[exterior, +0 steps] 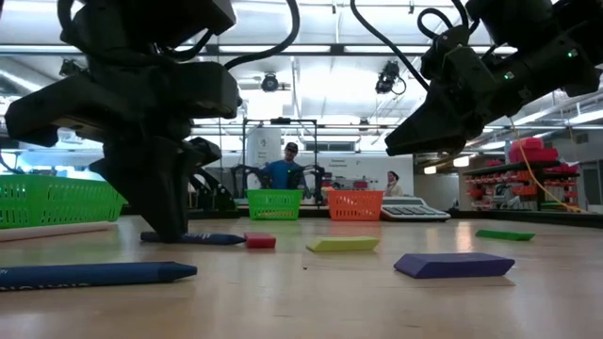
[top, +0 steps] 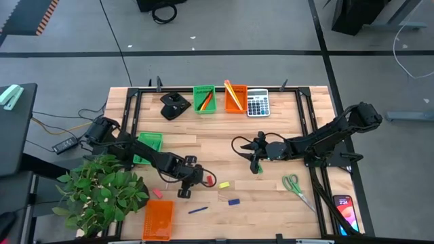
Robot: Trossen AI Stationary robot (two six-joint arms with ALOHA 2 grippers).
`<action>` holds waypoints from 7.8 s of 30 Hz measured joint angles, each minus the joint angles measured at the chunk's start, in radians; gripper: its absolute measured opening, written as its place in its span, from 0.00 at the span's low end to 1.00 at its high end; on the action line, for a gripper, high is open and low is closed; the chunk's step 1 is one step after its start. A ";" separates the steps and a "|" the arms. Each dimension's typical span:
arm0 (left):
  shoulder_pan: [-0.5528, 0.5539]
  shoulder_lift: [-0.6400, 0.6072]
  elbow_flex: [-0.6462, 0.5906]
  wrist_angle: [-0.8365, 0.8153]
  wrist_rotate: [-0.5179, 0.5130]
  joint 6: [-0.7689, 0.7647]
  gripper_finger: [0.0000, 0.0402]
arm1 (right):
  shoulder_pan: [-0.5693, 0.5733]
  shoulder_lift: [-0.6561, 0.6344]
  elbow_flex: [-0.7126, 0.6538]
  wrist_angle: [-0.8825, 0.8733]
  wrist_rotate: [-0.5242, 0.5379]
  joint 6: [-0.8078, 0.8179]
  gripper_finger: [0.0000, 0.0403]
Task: Sort crayons/erasers/pens/pencils in bins
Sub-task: Put the blue crayon into the bottom green bin
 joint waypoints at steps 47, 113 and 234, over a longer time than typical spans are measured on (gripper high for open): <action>0.012 -0.626 -0.215 -0.356 -0.157 -0.208 0.05 | 0.011 0.000 0.000 -0.016 -0.001 0.053 0.40; 0.762 -0.232 -0.070 -0.473 -0.056 -0.073 0.47 | 0.070 0.000 0.000 -0.175 -0.006 0.051 0.40; 0.623 -0.089 -0.040 -0.345 0.045 -0.158 0.13 | 0.077 0.000 0.000 -0.188 0.055 -0.034 0.40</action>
